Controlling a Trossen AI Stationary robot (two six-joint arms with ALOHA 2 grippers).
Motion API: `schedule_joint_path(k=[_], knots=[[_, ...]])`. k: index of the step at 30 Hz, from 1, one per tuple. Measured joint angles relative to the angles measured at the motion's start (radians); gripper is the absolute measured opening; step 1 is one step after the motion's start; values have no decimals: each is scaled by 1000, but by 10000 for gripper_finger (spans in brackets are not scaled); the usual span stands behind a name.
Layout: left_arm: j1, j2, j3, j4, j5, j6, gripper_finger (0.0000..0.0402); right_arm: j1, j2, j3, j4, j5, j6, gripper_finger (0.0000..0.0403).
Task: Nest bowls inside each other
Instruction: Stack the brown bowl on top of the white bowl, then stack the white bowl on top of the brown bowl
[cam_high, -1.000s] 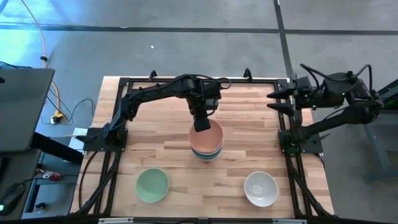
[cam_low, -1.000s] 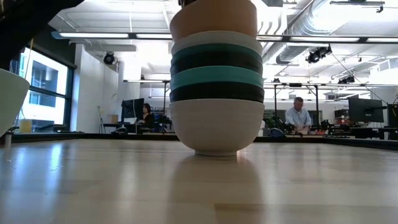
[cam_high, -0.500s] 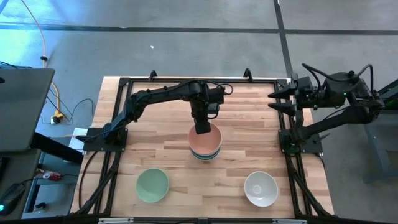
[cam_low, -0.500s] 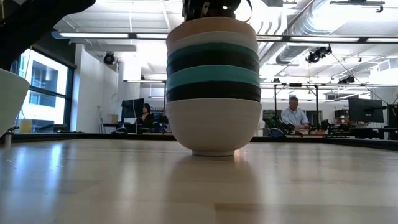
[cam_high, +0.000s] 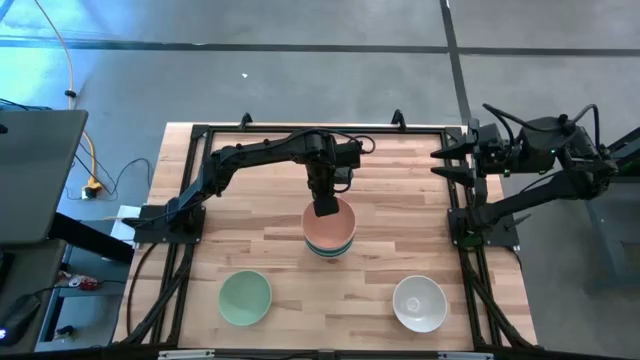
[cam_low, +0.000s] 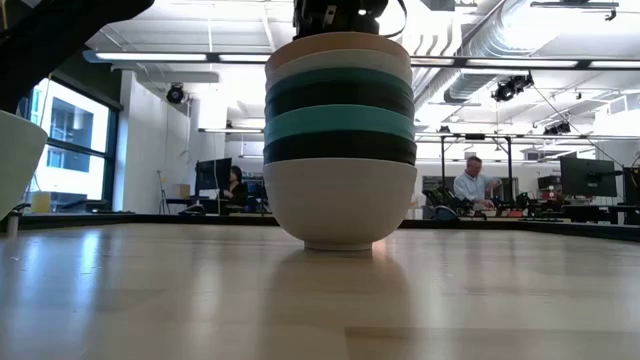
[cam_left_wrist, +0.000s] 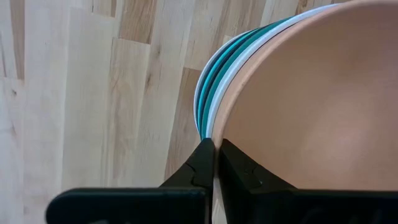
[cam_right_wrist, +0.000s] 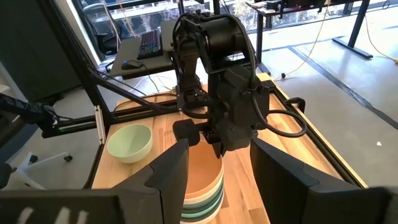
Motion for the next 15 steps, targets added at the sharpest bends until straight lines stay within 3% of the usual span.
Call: schedule_joint_path(k=[6,15], knots=[[-3,0,0,0,9,16,14,0,0,0,-2,0,0,165],[-15,-13,0,0,20,35,133,0,0,0,-8,0,0,165]])
